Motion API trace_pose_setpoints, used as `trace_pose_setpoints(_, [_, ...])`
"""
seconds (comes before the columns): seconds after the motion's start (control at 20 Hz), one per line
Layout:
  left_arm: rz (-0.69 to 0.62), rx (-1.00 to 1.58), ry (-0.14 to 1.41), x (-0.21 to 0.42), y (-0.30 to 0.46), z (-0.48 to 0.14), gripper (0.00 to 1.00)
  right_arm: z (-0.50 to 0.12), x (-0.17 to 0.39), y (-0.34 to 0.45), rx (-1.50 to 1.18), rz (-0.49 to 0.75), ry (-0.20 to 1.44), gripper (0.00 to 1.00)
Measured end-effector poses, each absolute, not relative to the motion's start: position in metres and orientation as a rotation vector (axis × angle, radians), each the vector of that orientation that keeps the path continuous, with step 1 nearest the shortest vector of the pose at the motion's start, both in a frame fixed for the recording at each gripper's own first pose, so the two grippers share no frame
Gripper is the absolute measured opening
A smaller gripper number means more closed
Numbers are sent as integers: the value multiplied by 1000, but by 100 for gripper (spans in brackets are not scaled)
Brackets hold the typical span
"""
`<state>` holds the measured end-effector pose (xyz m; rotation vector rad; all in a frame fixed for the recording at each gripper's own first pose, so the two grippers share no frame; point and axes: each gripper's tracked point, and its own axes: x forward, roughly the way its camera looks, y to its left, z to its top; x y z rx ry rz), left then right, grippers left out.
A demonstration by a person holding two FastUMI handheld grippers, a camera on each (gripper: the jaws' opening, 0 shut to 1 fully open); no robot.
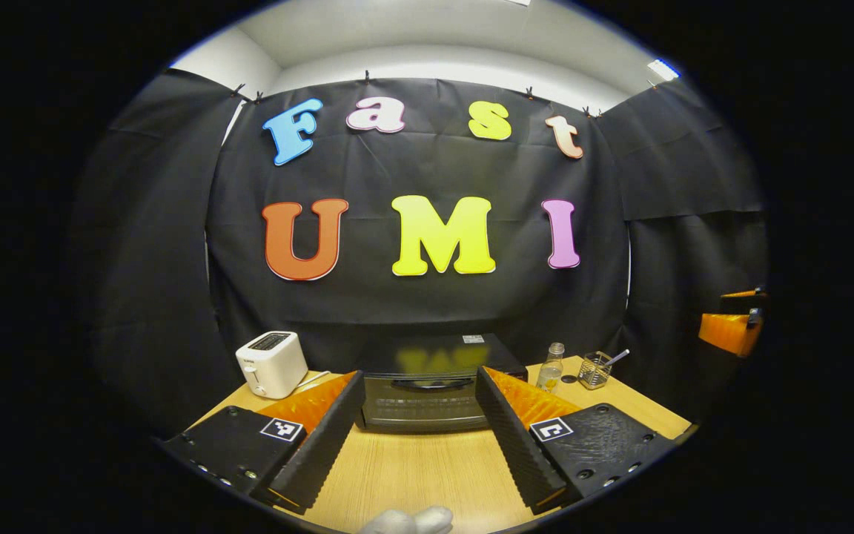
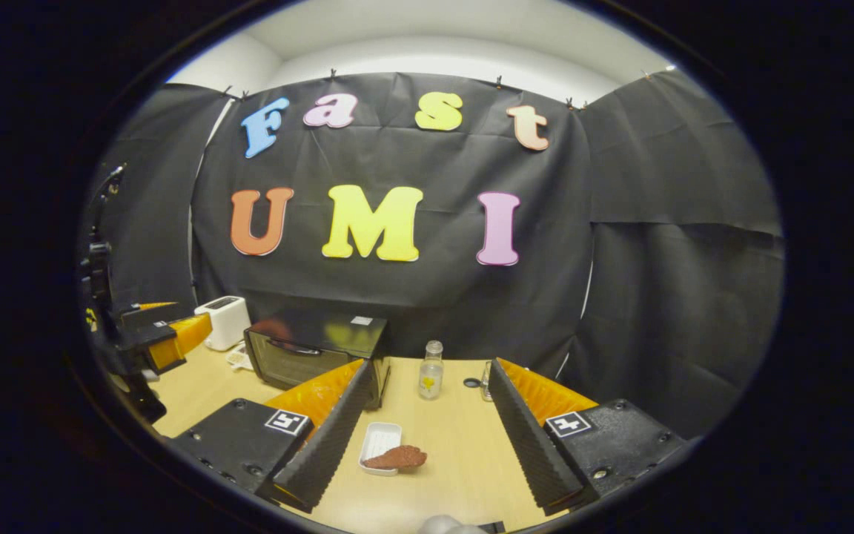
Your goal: Open the electric oven with the left hand, put the food in, and close the electric oven.
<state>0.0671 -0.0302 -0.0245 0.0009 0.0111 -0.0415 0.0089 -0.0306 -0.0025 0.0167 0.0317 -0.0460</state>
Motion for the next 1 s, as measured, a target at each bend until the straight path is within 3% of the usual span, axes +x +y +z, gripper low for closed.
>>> trace_pose_setpoints(0.55, [-48, -2, 123, 203, -52, -94, 95, -9, -1, -72, 26, -176, 97, 100])
trace_pose_setpoints(1.0, [-32, 2, 180, 261, -49, -129, 95, -30, -6, -81, 53, -232, 158, 100])
